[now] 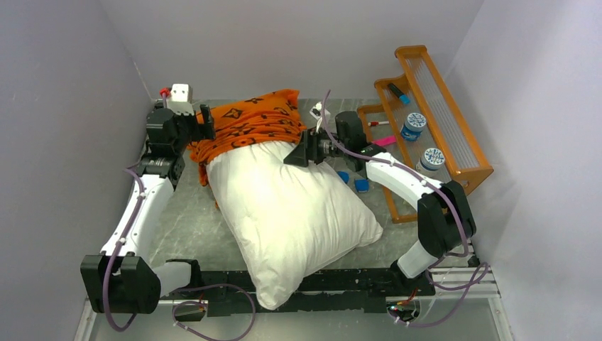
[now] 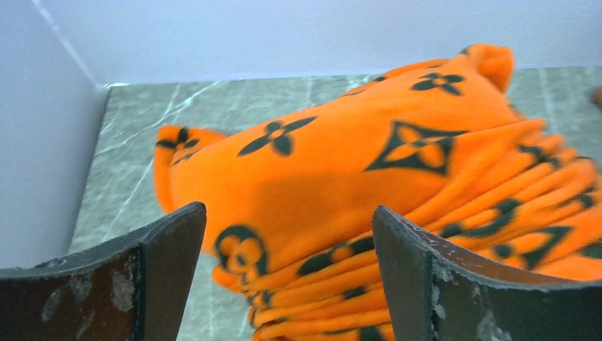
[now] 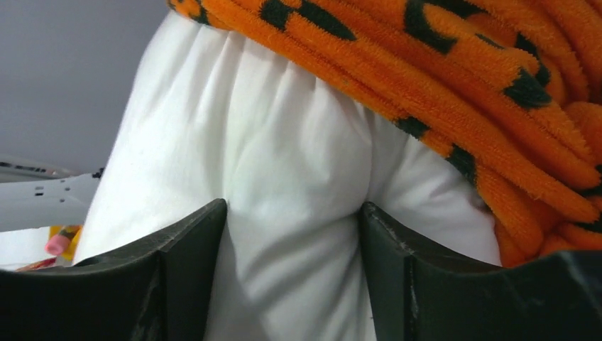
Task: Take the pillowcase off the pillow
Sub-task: Remove the pillow from the pillowcase.
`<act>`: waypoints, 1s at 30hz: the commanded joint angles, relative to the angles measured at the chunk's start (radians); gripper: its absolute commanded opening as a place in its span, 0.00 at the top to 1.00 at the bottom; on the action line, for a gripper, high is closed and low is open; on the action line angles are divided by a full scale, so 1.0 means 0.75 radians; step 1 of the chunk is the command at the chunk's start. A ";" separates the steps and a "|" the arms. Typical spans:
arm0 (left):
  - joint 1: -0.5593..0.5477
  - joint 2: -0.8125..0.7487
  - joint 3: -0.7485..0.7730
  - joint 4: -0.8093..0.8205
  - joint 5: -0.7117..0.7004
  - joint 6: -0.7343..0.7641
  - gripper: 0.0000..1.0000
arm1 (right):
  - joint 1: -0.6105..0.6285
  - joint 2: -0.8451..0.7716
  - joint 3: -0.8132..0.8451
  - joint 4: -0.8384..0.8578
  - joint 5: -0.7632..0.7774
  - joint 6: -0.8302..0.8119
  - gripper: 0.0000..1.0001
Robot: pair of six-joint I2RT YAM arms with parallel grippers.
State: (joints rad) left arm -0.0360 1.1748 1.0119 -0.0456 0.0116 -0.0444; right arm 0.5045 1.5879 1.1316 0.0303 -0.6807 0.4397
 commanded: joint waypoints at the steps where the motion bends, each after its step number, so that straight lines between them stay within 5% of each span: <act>1: 0.003 -0.018 0.053 0.018 0.263 0.001 0.08 | 0.057 0.030 -0.056 0.073 -0.150 0.015 0.39; 9: -0.050 0.033 0.091 0.017 0.569 -0.034 0.05 | 0.176 -0.032 -0.028 0.031 -0.110 -0.074 1.00; 18: -0.277 0.025 0.143 -0.121 0.463 0.175 0.04 | 0.262 -0.116 0.029 -0.091 0.004 -0.224 1.00; 30: -0.354 0.159 0.340 -0.303 0.442 0.212 0.04 | 0.333 -0.216 0.053 -0.198 0.113 -0.325 1.00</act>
State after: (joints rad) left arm -0.2726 1.2453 1.1564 -0.2100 0.3672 0.0635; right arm 0.7109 1.4860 1.1492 -0.0471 -0.5156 0.2085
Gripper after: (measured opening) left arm 0.962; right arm 0.026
